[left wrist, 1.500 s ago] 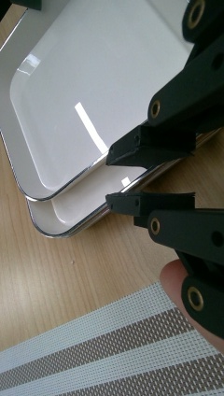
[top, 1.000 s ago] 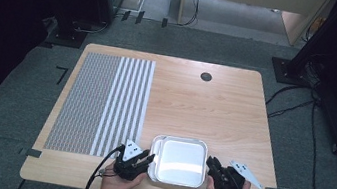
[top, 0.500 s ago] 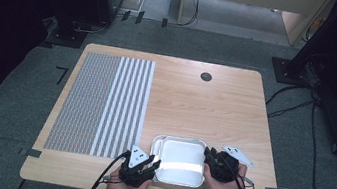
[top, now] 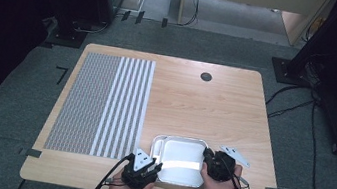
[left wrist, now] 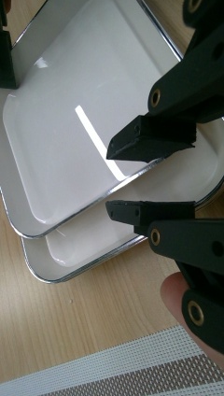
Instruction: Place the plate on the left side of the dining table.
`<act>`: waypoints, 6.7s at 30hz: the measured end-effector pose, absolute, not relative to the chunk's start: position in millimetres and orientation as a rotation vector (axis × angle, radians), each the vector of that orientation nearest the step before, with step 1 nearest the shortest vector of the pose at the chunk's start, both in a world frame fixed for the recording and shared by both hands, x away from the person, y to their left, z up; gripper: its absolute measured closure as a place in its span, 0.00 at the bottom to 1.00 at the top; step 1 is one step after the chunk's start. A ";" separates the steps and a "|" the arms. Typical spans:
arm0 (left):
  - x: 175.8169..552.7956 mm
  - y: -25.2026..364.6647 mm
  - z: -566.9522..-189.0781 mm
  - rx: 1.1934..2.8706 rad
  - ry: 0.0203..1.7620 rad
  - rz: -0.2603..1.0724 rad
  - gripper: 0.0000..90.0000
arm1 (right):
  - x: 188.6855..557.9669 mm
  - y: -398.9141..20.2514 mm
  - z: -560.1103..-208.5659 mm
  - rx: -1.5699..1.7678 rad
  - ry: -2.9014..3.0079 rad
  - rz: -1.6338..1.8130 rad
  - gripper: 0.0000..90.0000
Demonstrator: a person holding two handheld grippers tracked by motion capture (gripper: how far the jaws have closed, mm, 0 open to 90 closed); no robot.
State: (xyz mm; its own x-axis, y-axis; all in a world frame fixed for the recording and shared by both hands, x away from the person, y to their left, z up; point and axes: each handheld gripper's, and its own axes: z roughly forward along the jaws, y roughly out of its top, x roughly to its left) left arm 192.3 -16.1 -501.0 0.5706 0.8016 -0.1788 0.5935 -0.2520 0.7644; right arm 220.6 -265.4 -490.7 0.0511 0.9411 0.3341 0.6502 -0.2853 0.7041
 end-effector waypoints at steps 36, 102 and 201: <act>189.6 -18.1 -486.2 1.960 1.140 0.388 0.89 | 208.3 -264.5 -476.2 2.007 1.516 1.205 0.99; 257.9 126.6 -448.3 1.839 1.342 0.520 0.93 | 310.5 -116.9 -439.9 1.935 1.689 1.305 0.99; 381.6 214.9 -493.7 1.683 1.748 0.502 0.88 | 415.1 -18.8 -501.8 2.166 1.904 1.236 0.86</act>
